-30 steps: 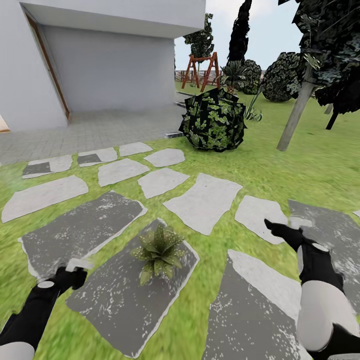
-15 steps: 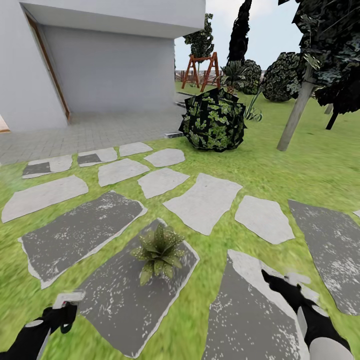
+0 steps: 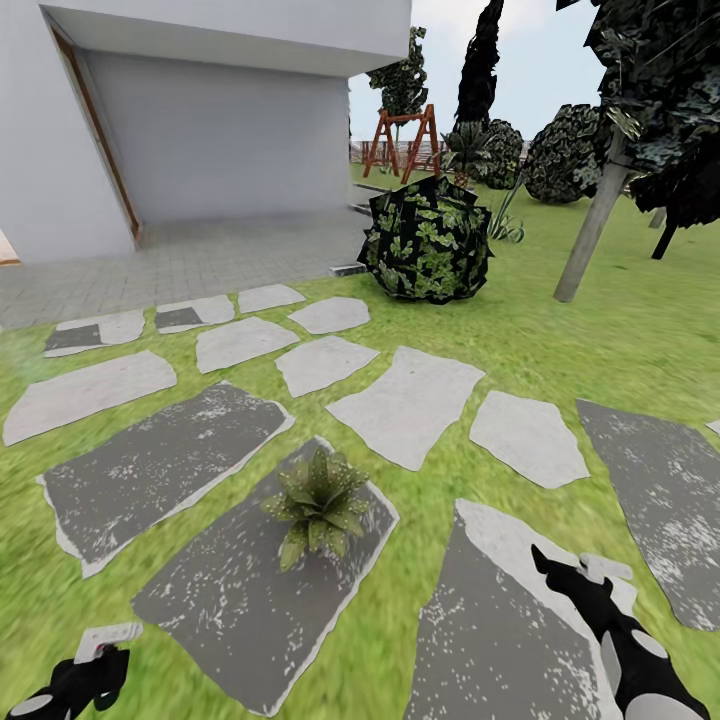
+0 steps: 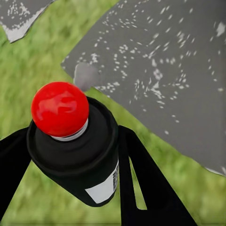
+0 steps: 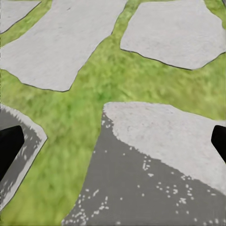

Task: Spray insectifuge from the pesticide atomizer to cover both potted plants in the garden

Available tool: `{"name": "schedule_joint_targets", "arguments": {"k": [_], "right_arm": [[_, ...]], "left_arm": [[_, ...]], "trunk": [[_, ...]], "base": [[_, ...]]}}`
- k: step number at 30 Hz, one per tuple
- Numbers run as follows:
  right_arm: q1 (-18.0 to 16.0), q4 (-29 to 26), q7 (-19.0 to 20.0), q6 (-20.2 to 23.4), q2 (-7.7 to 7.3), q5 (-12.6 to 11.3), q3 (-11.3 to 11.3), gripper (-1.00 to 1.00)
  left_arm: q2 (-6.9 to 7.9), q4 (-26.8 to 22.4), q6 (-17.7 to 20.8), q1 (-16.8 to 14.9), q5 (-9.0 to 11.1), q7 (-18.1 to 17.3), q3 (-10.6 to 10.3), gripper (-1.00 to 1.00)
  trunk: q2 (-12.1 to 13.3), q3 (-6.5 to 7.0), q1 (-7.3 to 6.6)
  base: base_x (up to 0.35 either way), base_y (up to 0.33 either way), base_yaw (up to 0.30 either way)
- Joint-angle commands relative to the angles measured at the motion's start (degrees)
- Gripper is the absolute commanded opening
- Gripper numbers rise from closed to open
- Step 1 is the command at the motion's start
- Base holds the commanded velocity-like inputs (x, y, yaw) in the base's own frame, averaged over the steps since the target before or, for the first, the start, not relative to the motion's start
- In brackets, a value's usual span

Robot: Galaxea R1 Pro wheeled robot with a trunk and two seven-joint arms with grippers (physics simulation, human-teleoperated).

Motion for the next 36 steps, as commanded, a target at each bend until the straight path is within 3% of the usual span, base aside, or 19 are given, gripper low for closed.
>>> {"name": "schedule_joint_targets", "arguments": {"k": [1, 2, 3, 15, 36], "right_arm": [[-0.09, 0.41, 0.36, -0.35, 0.08, 0.7, -0.44, 1.0], [-0.09, 9.35, 0.33, -0.35, 0.12, 0.85, -0.39, 1.0], [-0.09, 11.54, 0.31, -0.35, 0.16, 0.86, -0.34, 1.0], [-0.09, 23.36, 0.36, -0.35, 0.55, 0.86, -0.26, 1.0], [-0.09, 24.91, 0.36, -0.34, 0.88, 0.86, -0.21, 1.0]], "left_arm": [[-0.04, -0.08, 0.08, -0.05, -0.45, -0.52, 0.43, -1.0], [0.03, -0.08, 0.08, -0.05, -0.42, -0.52, 0.43, -1.0], [0.03, -0.08, 0.08, -0.05, -0.44, -0.52, 0.43, -1.0], [0.03, -0.08, 0.08, -0.04, -0.44, -0.52, 0.43, -1.0], [0.1, -0.08, 0.08, -0.04, -0.43, -0.52, 0.43, -1.0]], "trunk": [[-0.02, -0.04, -0.01], [-0.02, -0.04, -0.01], [-0.02, -0.04, -0.01], [-0.02, -0.04, -0.01], [-0.02, -0.04, -0.01]], "base": [[0.0, 0.0, 0.0], [0.0, 0.0, 0.0], [0.0, 0.0, 0.0], [0.0, 0.0, 0.0], [0.0, 0.0, 0.0]]}}
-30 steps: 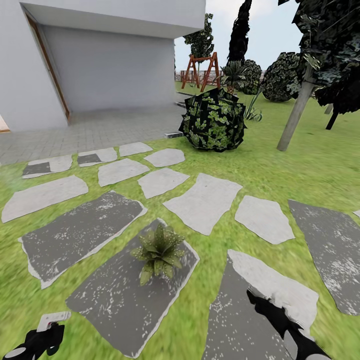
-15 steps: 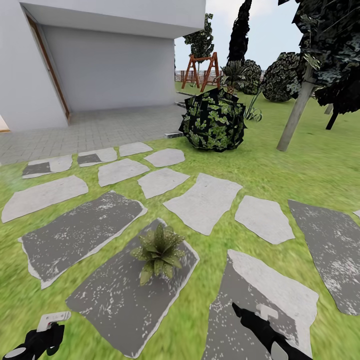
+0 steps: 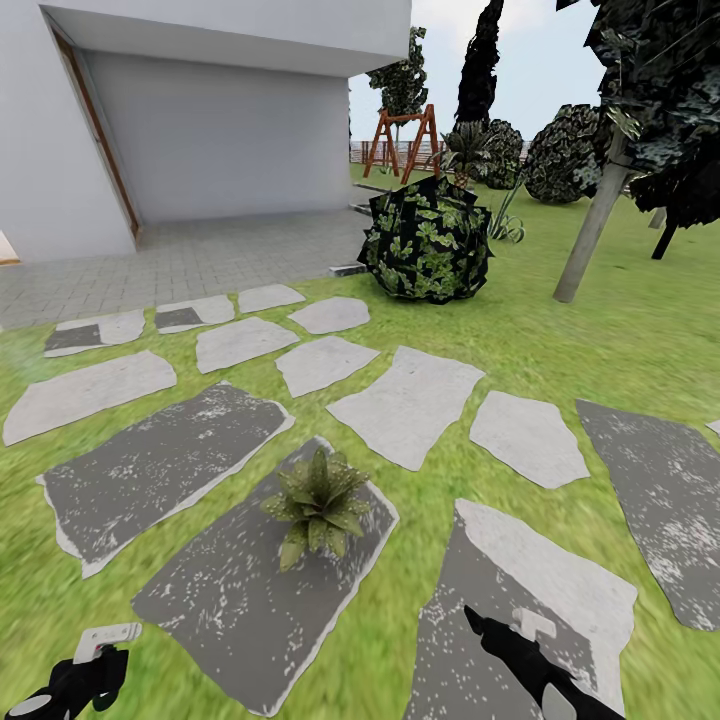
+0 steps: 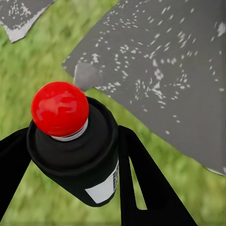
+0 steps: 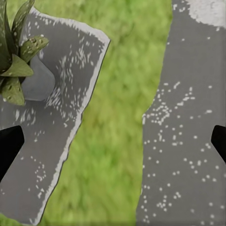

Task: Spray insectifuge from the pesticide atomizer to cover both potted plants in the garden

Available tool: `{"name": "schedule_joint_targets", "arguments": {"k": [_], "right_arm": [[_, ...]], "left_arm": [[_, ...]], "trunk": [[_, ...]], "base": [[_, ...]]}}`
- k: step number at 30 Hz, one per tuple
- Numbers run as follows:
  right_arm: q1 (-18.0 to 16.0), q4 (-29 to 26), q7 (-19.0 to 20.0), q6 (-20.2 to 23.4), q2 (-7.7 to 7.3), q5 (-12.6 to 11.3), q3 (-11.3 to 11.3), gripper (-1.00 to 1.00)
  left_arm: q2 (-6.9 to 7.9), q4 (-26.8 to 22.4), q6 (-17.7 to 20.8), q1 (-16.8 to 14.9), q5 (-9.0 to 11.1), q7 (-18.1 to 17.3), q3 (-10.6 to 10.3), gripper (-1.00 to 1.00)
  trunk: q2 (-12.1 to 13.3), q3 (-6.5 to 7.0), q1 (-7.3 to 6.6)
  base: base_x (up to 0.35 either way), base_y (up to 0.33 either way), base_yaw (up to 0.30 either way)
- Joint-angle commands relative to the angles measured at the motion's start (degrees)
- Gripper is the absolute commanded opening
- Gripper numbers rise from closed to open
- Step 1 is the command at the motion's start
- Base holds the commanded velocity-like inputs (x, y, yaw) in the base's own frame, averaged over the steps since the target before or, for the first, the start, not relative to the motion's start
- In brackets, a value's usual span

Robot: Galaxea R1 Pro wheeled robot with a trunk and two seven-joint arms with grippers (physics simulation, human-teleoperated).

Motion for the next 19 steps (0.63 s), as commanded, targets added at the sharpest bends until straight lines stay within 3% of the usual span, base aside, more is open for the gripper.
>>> {"name": "schedule_joint_targets", "arguments": {"k": [1, 19], "right_arm": [[-0.04, 0.04, 0.17, -0.22, -0.02, 0.57, -0.49, 1.0], [-0.04, 0.04, 0.17, -0.22, 0.04, 0.57, -0.49, 1.0]], "left_arm": [[-0.09, -0.09, 0.09, -0.06, -0.46, -0.52, 0.42, -1.0], [-0.04, -0.09, 0.09, 0.38, -0.47, -0.52, 0.44, -1.0]], "trunk": [[-0.02, -0.04, -0.01], [-0.02, -0.04, -0.01]], "base": [[0.0, 0.0, 0.0], [0.0, 0.0, 0.0]]}}
